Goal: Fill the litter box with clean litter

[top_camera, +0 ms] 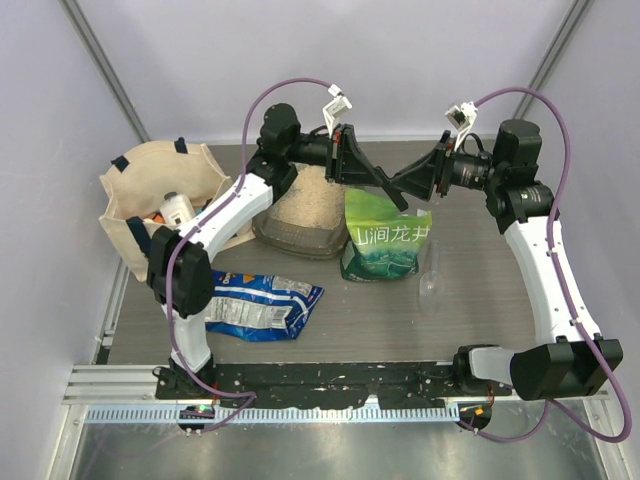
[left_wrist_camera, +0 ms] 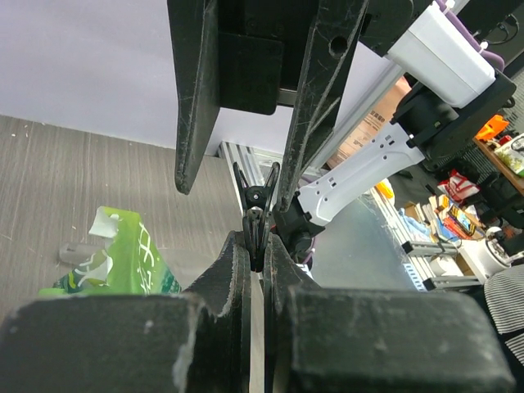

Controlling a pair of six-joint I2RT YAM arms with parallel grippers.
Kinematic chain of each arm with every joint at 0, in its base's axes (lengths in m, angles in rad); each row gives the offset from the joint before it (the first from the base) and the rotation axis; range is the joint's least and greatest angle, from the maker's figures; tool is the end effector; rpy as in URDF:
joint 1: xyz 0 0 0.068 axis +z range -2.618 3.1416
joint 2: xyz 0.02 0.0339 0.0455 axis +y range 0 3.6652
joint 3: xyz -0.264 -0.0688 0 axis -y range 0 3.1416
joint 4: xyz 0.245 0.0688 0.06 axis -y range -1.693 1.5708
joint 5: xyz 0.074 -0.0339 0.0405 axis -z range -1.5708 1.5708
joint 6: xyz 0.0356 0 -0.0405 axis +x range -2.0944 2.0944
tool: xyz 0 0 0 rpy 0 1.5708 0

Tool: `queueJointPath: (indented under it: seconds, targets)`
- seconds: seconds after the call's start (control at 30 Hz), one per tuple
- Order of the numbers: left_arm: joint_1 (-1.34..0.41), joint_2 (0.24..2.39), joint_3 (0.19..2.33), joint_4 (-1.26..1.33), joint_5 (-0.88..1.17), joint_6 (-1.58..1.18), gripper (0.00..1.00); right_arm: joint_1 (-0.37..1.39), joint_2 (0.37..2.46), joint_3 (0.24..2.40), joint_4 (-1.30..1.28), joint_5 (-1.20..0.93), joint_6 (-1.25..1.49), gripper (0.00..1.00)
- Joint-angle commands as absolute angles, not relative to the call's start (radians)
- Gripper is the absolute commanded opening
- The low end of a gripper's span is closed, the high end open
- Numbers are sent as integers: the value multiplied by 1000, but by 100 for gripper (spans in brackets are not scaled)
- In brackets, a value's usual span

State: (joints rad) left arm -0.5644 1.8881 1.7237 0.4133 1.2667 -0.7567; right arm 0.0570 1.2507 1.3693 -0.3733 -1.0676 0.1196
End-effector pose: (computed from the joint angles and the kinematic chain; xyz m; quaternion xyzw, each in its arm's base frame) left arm 0.3502 -0.2619 0.4043 0.4176 0.5374 -0.6773 0.2795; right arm 0.2591 0.0460 0.4297 -0.2897 0.6905 0.4474 0.4889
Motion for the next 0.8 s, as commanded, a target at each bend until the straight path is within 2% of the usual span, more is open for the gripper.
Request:
queueJointPath:
  seconds: [0.0, 0.13, 0.47, 0.53, 0.63, 0.67, 0.7, 0.77]
  targets:
    - [-561, 1890, 1740, 480, 1250, -795, 0, 60, 1230, 1368, -327, -1086, 144, 55]
    - [-561, 1893, 1741, 480, 1249, -798, 0, 61, 1227, 1364, -321, -1088, 152, 51]
    - [-555, 1893, 1744, 480, 1233, -801, 0, 60, 1216, 1348, -319, -1091, 153, 51]
    - [-555, 1893, 1743, 479, 1233, -801, 0, 60, 1216, 1345, -310, -1092, 156, 45]
    - [-555, 1891, 1741, 477, 1229, -802, 0, 60, 1221, 1342, -293, -1112, 175, 30]
    - [-555, 1891, 1741, 471, 1223, -802, 1, 60, 1221, 1341, -285, -1120, 179, 19]
    - [-555, 1891, 1743, 460, 1215, -801, 19, 61, 1221, 1344, -281, -1120, 187, 16]
    - [-554, 1888, 1738, 456, 1209, -793, 34, 60, 1223, 1345, -270, -1117, 198, 11]
